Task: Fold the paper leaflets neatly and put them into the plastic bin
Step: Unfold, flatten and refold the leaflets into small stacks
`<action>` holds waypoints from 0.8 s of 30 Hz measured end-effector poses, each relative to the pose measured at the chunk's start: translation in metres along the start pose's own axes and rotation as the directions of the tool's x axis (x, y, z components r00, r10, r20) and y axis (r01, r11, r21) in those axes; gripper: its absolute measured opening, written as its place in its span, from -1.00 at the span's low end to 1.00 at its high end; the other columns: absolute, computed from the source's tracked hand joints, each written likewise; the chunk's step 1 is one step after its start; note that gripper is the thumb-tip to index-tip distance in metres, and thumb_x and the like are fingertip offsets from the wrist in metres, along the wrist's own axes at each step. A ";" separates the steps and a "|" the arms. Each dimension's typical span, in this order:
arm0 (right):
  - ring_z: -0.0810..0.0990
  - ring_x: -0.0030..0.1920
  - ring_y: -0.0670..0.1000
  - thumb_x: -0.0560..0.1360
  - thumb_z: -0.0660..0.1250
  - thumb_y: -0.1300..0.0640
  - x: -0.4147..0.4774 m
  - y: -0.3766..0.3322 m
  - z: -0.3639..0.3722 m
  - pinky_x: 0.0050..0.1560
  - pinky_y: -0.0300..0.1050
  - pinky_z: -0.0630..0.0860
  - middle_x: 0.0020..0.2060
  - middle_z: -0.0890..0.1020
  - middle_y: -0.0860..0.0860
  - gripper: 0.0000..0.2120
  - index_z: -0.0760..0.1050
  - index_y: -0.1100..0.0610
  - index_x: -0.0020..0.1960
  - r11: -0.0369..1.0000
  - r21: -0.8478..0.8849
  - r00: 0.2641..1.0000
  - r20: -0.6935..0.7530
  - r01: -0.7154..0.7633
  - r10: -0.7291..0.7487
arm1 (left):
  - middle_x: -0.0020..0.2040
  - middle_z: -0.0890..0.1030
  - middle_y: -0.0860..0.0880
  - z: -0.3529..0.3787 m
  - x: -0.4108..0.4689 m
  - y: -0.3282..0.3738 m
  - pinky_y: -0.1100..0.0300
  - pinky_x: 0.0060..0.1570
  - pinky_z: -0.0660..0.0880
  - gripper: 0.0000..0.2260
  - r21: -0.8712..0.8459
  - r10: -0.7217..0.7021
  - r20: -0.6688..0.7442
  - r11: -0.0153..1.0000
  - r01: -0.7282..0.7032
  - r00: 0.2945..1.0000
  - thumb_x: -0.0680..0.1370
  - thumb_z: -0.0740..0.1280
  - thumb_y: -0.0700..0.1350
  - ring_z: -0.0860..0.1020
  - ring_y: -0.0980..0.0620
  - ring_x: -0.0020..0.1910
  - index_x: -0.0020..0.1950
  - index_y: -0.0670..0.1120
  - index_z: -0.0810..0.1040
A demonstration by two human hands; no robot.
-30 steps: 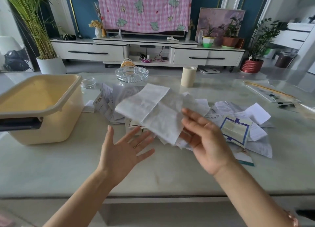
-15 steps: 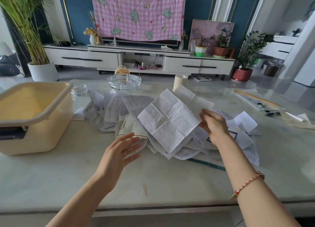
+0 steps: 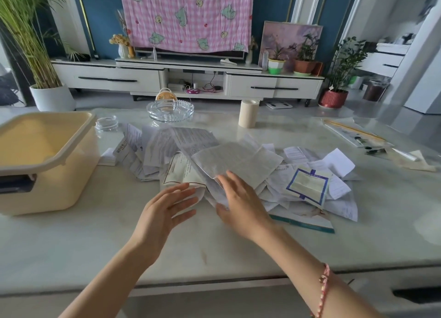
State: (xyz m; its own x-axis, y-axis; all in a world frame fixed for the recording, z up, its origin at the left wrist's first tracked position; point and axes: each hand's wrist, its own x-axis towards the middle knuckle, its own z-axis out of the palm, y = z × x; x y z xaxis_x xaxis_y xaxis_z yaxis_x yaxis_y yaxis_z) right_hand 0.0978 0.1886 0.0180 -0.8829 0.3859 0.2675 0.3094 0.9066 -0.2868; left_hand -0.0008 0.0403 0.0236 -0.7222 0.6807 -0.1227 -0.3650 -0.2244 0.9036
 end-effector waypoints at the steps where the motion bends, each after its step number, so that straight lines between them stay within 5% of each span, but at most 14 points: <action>1: 0.16 0.46 0.09 0.54 0.20 0.15 0.000 0.002 0.003 0.42 -0.08 0.14 0.45 0.22 0.13 -0.48 0.15 0.18 0.46 1.000 -0.023 1.000 -0.024 -0.013 0.012 | 0.01 0.67 -0.13 -0.001 -0.002 0.000 0.06 -0.06 0.59 -0.77 0.008 -0.004 0.004 1.000 0.004 1.000 0.58 0.12 -0.23 0.62 -0.09 0.03 0.07 -0.17 0.56; 3: 0.34 0.35 0.11 0.55 0.15 0.24 0.003 0.004 0.003 0.30 -0.08 0.29 0.33 0.40 0.12 -0.60 0.27 0.21 0.39 0.999 -0.005 0.996 -0.072 -0.045 0.045 | 0.04 0.66 -0.14 -0.002 -0.004 0.000 0.08 -0.06 0.60 -0.76 0.024 -0.012 0.018 1.000 0.012 1.000 0.59 0.12 -0.20 0.62 -0.09 0.04 0.07 -0.17 0.57; 7: 0.36 0.36 0.04 0.59 0.16 0.06 0.004 -0.002 -0.006 0.31 -0.12 0.26 0.35 0.41 0.06 -0.58 0.28 0.18 0.41 0.983 0.138 0.984 -0.116 -0.117 0.134 | 0.05 0.65 -0.17 -0.001 -0.008 0.001 -0.01 0.05 0.54 -0.73 0.060 -0.040 0.049 0.998 0.037 0.998 0.60 0.11 -0.12 0.62 -0.09 0.03 0.09 -0.18 0.57; 12: 0.38 0.34 0.07 0.58 0.14 0.16 0.007 0.003 0.000 0.23 -0.17 0.29 0.35 0.41 0.09 -0.58 0.24 0.18 0.43 0.970 0.121 0.972 -0.076 -0.212 0.222 | 0.04 0.66 -0.17 0.005 -0.011 -0.001 -0.01 0.05 0.53 -0.69 0.083 -0.060 0.064 0.995 0.055 0.996 0.45 0.23 -0.03 0.63 -0.10 -0.01 0.06 -0.17 0.58; 16: 0.55 0.12 0.10 0.56 0.10 0.31 0.007 -0.007 -0.010 -0.08 -0.17 0.35 0.14 0.59 0.10 -0.65 0.35 0.16 0.33 0.967 -0.027 0.957 -0.153 -0.252 0.245 | 0.08 0.64 -0.19 0.009 -0.012 -0.001 -0.02 0.09 0.52 -0.61 0.089 -0.083 0.078 0.993 0.076 0.993 0.39 0.28 0.03 0.62 -0.11 0.03 0.10 -0.17 0.57; 20: 0.64 -0.32 0.02 0.29 0.38 0.41 -0.018 -0.044 -0.019 -0.36 -0.27 0.46 -0.28 0.67 0.06 -0.63 0.55 0.23 0.08 0.998 0.000 0.942 -0.329 0.065 -0.061 | 0.07 0.66 -0.11 0.013 -0.014 0.004 0.07 -0.07 0.57 -0.61 0.082 -0.136 0.160 0.989 0.124 0.978 0.42 0.36 0.18 0.63 -0.03 0.03 0.08 -0.06 0.62; 22: 0.66 -0.18 0.03 0.36 0.25 0.32 -0.037 -0.062 -0.005 -0.19 -0.18 0.59 -0.14 0.67 0.07 -0.64 0.53 0.21 0.14 0.977 0.051 0.952 -0.242 0.206 -0.188 | -0.05 0.68 -0.12 0.015 -0.019 0.011 0.10 -0.10 0.56 -0.61 0.089 -0.169 0.254 0.985 0.151 0.952 0.48 0.27 0.22 0.65 0.00 -0.06 -0.16 -0.06 0.70; 24: 0.61 0.08 0.05 0.47 0.09 0.18 -0.050 -0.070 0.003 0.08 -0.08 0.56 0.09 0.62 0.08 -0.60 0.47 0.16 0.26 0.956 0.050 0.953 -0.113 0.289 -0.282 | -0.17 0.67 -0.18 0.013 -0.022 0.014 0.12 -0.09 0.53 -0.57 0.072 -0.203 0.203 0.979 0.193 0.958 0.47 0.21 0.13 0.66 -0.03 -0.17 -0.20 -0.18 0.69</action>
State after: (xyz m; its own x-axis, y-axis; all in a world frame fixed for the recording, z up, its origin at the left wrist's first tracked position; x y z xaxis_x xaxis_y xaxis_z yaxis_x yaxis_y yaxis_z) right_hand 0.1188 0.1049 0.0218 -0.8885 0.1310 0.4398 0.0228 0.9698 -0.2427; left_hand 0.0175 0.0316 0.0442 -0.4987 0.8389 -0.2180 -0.4541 -0.0386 0.8901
